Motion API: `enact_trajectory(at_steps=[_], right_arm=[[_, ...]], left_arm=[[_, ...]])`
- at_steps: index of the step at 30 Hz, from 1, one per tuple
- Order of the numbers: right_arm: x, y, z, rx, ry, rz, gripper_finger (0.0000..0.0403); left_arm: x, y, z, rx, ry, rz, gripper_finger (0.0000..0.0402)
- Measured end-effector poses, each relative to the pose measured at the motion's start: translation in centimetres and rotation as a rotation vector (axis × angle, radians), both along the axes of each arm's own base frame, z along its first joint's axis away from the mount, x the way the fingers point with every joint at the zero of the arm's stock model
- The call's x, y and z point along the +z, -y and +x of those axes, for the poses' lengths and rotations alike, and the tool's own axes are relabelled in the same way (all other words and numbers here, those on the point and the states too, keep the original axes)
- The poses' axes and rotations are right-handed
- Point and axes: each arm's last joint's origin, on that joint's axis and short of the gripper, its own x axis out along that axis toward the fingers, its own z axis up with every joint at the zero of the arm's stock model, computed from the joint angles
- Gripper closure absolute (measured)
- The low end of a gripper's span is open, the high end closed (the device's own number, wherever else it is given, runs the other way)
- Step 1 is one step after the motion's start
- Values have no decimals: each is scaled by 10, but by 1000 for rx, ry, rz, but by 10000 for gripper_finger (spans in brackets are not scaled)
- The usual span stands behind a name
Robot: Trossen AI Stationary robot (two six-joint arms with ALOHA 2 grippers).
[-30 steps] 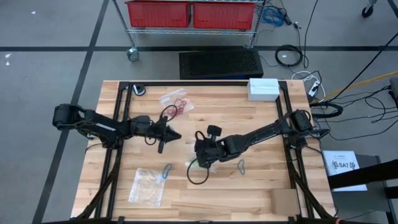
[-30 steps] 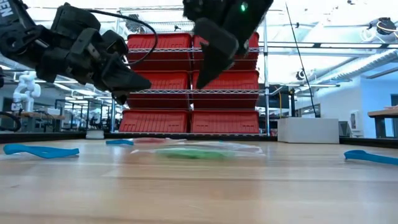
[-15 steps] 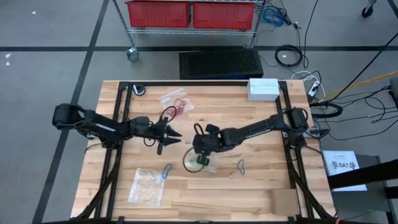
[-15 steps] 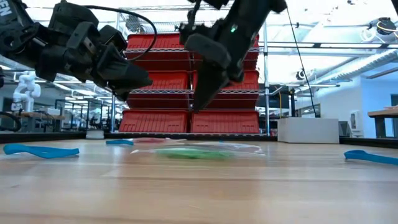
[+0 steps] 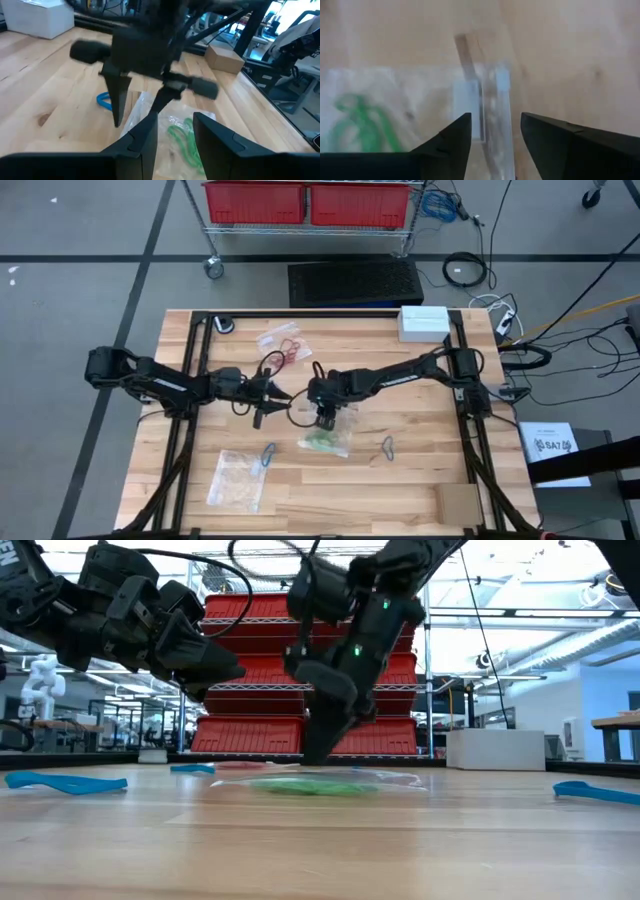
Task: Sort rubber bands
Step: Close the zip bag
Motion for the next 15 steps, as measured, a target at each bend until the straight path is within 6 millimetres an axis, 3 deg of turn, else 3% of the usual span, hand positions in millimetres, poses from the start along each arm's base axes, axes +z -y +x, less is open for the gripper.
enact_trajectory(at_steps=[8,11,15], right_arm=[[-29,2,3,7,-82,29,247],[-30,0,2,15,-85,22,281],[-18,-8,0,46,-62,-45,359]], left_arm=[[-1,0,0,-2,-8,8,272],[-1,0,0,-2,-11,7,272],[-1,0,0,1,-11,8,272]])
